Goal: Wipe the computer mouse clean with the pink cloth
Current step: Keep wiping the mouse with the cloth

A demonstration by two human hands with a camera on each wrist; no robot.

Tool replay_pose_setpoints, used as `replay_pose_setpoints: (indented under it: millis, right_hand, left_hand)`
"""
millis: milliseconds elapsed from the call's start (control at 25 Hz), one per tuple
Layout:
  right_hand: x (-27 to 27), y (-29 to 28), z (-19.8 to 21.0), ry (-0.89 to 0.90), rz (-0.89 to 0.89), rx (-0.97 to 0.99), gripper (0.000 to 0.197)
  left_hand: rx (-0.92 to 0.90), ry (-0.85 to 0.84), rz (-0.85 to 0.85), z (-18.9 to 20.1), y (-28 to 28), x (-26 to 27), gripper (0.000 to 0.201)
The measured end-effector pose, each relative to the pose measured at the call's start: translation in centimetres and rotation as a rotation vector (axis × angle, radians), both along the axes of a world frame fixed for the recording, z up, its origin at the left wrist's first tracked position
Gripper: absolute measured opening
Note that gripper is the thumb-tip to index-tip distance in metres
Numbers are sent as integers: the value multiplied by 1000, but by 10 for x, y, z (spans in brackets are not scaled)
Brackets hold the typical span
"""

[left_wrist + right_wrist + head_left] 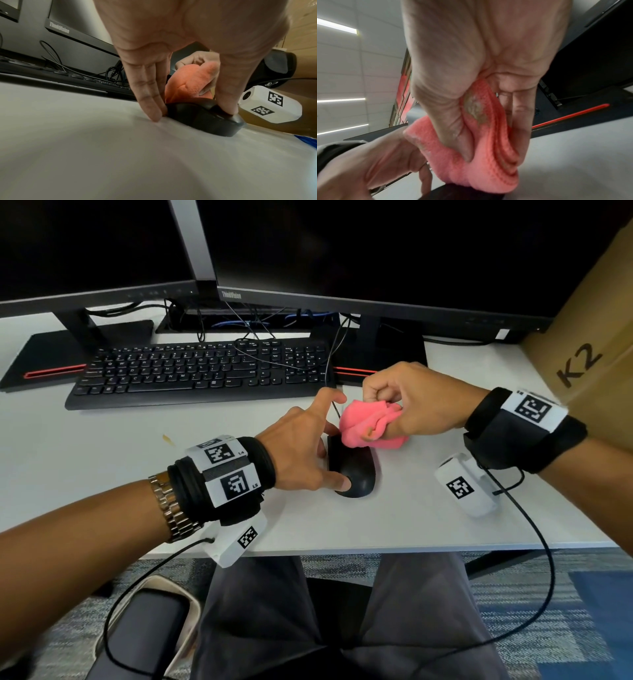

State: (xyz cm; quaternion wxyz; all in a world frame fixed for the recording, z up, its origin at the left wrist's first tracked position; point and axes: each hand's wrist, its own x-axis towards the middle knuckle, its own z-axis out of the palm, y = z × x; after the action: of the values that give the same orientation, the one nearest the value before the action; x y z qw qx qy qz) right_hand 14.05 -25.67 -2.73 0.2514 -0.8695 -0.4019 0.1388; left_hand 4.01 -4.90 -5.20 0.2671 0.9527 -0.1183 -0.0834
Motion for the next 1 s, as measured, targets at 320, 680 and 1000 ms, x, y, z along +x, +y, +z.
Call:
replay_pose_setpoints:
  millis: [320, 680, 1000]
  right_hand:
    - [-5, -10, 17, 55, 59, 13, 20]
    - [-9, -6, -4, 23, -14, 60, 26]
    - [-10, -12, 11, 139, 29, 121, 20]
  left_hand:
    - [-14, 1, -2, 2, 0, -1, 103]
    - [-7, -4, 2, 1, 0, 0, 103]
    - [-13, -8, -5, 2, 0, -1, 97]
